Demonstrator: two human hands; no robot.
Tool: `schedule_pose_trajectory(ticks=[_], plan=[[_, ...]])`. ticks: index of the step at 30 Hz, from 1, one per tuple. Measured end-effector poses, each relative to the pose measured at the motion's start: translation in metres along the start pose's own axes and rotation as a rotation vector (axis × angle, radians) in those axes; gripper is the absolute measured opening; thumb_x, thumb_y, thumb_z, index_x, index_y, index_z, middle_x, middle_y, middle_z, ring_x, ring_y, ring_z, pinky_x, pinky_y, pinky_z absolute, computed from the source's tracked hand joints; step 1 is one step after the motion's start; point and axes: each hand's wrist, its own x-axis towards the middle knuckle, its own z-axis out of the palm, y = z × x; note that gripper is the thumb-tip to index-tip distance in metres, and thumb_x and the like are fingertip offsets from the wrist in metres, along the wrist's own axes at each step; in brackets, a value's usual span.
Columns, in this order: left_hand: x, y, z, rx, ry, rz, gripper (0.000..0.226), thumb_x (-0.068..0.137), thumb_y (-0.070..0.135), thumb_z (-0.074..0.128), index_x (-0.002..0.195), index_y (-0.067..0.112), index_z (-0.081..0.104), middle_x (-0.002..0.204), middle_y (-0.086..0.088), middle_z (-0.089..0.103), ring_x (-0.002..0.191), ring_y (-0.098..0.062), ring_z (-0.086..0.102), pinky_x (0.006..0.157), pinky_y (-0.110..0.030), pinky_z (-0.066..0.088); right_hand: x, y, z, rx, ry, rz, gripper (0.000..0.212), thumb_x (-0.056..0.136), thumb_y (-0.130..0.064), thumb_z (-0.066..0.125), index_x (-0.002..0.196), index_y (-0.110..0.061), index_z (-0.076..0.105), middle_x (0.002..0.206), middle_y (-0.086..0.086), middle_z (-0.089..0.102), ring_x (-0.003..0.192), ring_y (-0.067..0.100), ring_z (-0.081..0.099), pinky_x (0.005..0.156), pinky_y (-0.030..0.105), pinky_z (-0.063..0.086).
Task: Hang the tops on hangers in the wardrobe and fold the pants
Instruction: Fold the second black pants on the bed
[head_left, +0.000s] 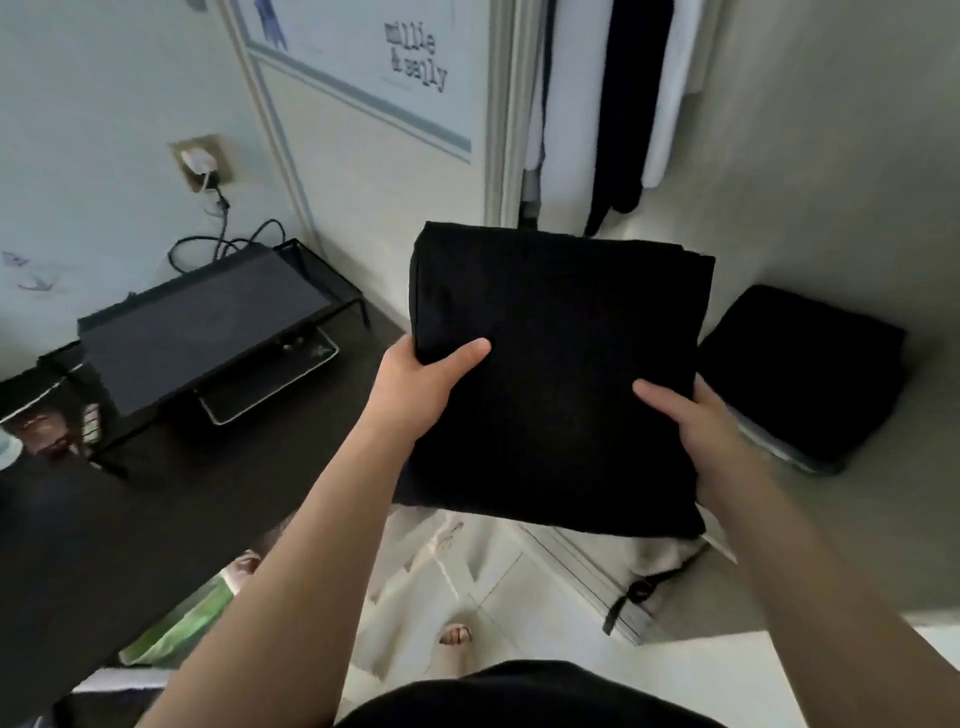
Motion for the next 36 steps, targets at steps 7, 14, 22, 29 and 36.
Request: schedule_pose_trajectory(ticks=[7, 14, 22, 29, 36], plan=[[0.099, -0.003, 0.101, 0.058, -0.347, -0.047, 0.053, 0.068, 0.060, 0.083, 0.114, 0.040, 0.066, 0.099, 0.021, 0.075, 0.090, -0.004, 0.073, 0.079, -0.029, 0.059, 0.026, 0.010, -0.065, 0.054, 0.366, 0.027, 0.047, 0.068, -0.033, 0.088, 0.111, -0.041, 0.071, 0.111, -0.004, 0.076, 0.099, 0.020, 0.075, 0.073, 0.032, 0.061], [0.149, -0.022, 0.213, 0.099, -0.572, -0.112, 0.042, 0.074, 0.051, 0.084, 0.110, 0.036, 0.068, 0.097, 0.022, 0.075, 0.087, 0.000, 0.073, 0.067, -0.015, 0.056, 0.038, 0.025, -0.137, 0.086, 0.595, 0.077, 0.069, 0.059, -0.042, 0.090, 0.123, -0.036, 0.064, 0.112, -0.006, 0.075, 0.100, 0.018, 0.074, 0.076, 0.033, 0.060], [0.192, -0.040, 0.297, 0.081, -0.577, -0.212, 0.050, 0.075, 0.038, 0.087, 0.120, 0.026, 0.068, 0.108, 0.007, 0.077, 0.098, -0.015, 0.074, 0.087, -0.034, 0.058, 0.090, 0.027, -0.180, 0.083, 0.747, 0.034, 0.046, 0.084, -0.018, 0.078, 0.101, -0.059, 0.062, 0.104, -0.017, 0.074, 0.094, 0.006, 0.072, 0.072, 0.021, 0.058], [0.221, -0.045, 0.361, 0.095, -0.570, -0.223, 0.057, 0.076, 0.038, 0.086, 0.127, 0.023, 0.065, 0.112, 0.006, 0.075, 0.103, -0.017, 0.072, 0.097, -0.041, 0.057, 0.140, 0.022, -0.208, 0.061, 0.967, -0.001, 0.042, 0.089, -0.006, 0.068, 0.121, -0.034, 0.061, 0.111, -0.011, 0.071, 0.100, 0.006, 0.067, 0.084, 0.022, 0.055], [0.259, -0.042, 0.448, 0.097, -0.709, -0.192, 0.052, 0.088, 0.035, 0.078, 0.134, 0.019, 0.061, 0.116, 0.005, 0.071, 0.108, -0.019, 0.069, 0.099, -0.041, 0.055, 0.184, -0.007, -0.277, -0.163, 1.163, -0.026, 0.036, 0.084, -0.009, 0.072, 0.109, -0.033, 0.065, 0.090, -0.021, 0.068, 0.073, -0.018, 0.062, 0.056, 0.001, 0.043]])
